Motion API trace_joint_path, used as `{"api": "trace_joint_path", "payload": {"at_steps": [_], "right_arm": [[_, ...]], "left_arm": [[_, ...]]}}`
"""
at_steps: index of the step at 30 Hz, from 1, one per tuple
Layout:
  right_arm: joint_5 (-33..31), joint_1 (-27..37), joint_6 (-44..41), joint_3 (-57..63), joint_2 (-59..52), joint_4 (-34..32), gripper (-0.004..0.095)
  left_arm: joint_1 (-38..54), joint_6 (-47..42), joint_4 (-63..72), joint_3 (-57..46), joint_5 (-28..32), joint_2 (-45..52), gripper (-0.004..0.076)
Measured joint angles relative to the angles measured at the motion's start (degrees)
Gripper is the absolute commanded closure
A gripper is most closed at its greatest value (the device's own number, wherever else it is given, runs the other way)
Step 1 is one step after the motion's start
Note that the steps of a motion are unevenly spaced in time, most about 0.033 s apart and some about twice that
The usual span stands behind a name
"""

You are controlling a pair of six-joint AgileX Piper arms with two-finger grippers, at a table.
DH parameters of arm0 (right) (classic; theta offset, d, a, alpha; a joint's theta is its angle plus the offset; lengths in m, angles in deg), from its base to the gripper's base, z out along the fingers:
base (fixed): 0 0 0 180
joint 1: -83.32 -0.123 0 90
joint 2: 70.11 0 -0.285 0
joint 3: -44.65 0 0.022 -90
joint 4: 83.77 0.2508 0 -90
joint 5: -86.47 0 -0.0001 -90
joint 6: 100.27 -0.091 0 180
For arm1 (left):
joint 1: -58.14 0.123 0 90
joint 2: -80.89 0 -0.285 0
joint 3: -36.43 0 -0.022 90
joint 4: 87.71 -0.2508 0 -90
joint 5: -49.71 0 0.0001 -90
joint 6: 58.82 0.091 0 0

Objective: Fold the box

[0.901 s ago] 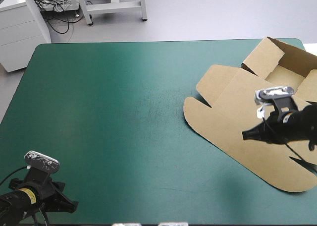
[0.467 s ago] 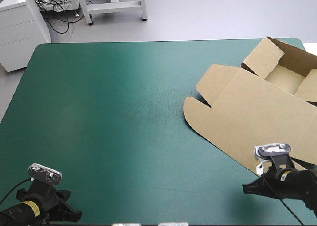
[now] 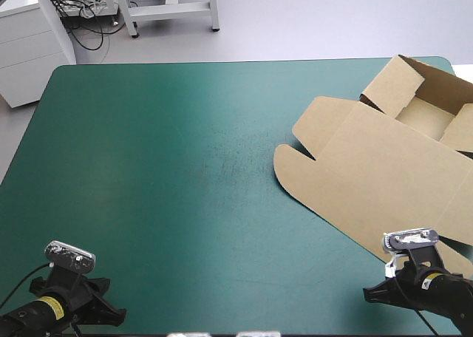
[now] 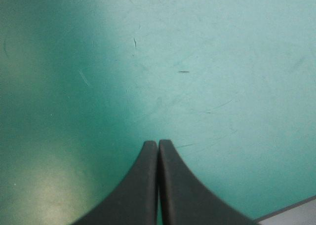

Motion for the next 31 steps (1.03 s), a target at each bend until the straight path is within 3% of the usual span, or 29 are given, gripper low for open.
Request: {"api": "trace_joint_path", "payload": {"at_steps": [31], "right_arm": [[-0.5, 0.0, 0.0, 0.0, -11.5, 0.1, 0.0931]], "left_arm": [[0.0, 2.1, 0.1, 0.0, 0.4, 0.0, 0.0756]]}}
